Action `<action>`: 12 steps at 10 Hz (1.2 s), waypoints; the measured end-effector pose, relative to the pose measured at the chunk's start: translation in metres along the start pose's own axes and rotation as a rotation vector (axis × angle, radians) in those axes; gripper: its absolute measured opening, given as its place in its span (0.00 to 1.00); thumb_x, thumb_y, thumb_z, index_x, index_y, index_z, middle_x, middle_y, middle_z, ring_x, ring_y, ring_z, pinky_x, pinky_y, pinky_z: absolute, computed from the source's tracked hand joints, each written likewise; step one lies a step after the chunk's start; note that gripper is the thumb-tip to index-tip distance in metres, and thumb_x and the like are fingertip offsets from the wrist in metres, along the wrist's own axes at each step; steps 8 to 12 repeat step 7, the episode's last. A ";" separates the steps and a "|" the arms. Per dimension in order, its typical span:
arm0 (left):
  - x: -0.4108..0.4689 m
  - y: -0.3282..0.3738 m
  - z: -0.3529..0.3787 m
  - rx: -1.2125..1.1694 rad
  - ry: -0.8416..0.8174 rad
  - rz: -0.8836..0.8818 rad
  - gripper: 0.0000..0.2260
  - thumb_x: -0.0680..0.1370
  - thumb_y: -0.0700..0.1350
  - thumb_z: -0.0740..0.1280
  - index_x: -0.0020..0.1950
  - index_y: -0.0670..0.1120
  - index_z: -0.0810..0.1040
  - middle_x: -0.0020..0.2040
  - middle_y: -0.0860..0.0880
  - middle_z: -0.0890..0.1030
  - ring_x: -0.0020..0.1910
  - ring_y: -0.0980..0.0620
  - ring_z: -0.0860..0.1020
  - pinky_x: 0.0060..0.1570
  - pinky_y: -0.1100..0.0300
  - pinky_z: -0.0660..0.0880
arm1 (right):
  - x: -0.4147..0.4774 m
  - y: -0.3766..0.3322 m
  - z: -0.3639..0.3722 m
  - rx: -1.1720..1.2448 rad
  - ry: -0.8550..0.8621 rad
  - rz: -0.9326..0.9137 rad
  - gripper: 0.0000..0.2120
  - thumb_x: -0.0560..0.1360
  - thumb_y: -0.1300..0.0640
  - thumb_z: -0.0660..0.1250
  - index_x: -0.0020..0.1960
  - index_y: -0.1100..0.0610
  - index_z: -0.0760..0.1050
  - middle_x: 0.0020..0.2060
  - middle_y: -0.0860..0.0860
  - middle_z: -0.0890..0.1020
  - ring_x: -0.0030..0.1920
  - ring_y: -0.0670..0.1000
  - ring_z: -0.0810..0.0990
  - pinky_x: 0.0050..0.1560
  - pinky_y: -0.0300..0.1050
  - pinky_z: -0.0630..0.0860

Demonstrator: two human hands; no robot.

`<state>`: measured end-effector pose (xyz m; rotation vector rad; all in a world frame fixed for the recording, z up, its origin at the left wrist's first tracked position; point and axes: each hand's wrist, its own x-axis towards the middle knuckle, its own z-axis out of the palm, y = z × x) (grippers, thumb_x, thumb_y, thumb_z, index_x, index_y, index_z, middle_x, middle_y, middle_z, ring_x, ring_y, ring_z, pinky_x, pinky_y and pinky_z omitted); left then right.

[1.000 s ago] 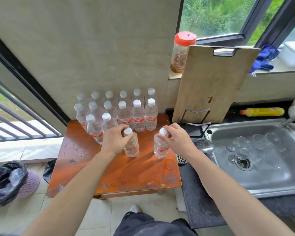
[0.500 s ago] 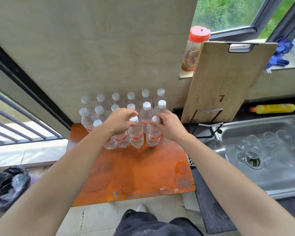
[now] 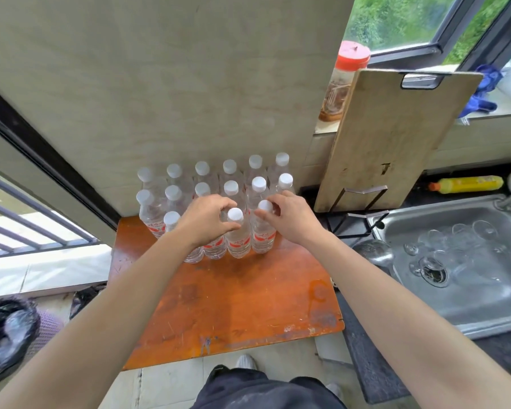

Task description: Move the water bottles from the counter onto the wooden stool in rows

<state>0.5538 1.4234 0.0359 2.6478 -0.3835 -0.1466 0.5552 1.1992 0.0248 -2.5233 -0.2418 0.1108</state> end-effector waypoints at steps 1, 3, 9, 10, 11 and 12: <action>-0.006 0.001 0.009 0.060 0.099 0.023 0.17 0.73 0.56 0.75 0.56 0.49 0.83 0.49 0.50 0.83 0.51 0.47 0.78 0.52 0.50 0.72 | -0.002 -0.003 0.003 -0.034 0.020 -0.010 0.20 0.78 0.38 0.66 0.54 0.55 0.80 0.41 0.47 0.73 0.44 0.49 0.73 0.47 0.43 0.69; -0.003 0.002 0.007 0.043 0.121 0.035 0.16 0.74 0.49 0.75 0.58 0.45 0.83 0.49 0.46 0.83 0.51 0.43 0.77 0.51 0.50 0.71 | -0.006 -0.010 0.008 -0.043 0.062 0.001 0.18 0.78 0.37 0.66 0.46 0.53 0.75 0.37 0.42 0.68 0.41 0.48 0.71 0.44 0.43 0.67; -0.019 0.001 0.022 0.139 0.198 0.019 0.25 0.73 0.52 0.76 0.67 0.45 0.78 0.60 0.46 0.82 0.60 0.42 0.78 0.59 0.45 0.73 | -0.019 -0.011 0.002 0.026 0.029 0.048 0.32 0.77 0.32 0.63 0.69 0.54 0.73 0.55 0.48 0.77 0.54 0.48 0.76 0.58 0.45 0.75; -0.019 0.001 0.022 0.139 0.198 0.019 0.25 0.73 0.52 0.76 0.67 0.45 0.78 0.60 0.46 0.82 0.60 0.42 0.78 0.59 0.45 0.73 | -0.019 -0.011 0.002 0.026 0.029 0.048 0.32 0.77 0.32 0.63 0.69 0.54 0.73 0.55 0.48 0.77 0.54 0.48 0.76 0.58 0.45 0.75; -0.019 0.001 0.022 0.139 0.198 0.019 0.25 0.73 0.52 0.76 0.67 0.45 0.78 0.60 0.46 0.82 0.60 0.42 0.78 0.59 0.45 0.73 | -0.019 -0.011 0.002 0.026 0.029 0.048 0.32 0.77 0.32 0.63 0.69 0.54 0.73 0.55 0.48 0.77 0.54 0.48 0.76 0.58 0.45 0.75; -0.019 0.001 0.022 0.139 0.198 0.019 0.25 0.73 0.52 0.76 0.67 0.45 0.78 0.60 0.46 0.82 0.60 0.42 0.78 0.59 0.45 0.73 | -0.019 -0.011 0.002 0.026 0.029 0.048 0.32 0.77 0.32 0.63 0.69 0.54 0.73 0.55 0.48 0.77 0.54 0.48 0.76 0.58 0.45 0.75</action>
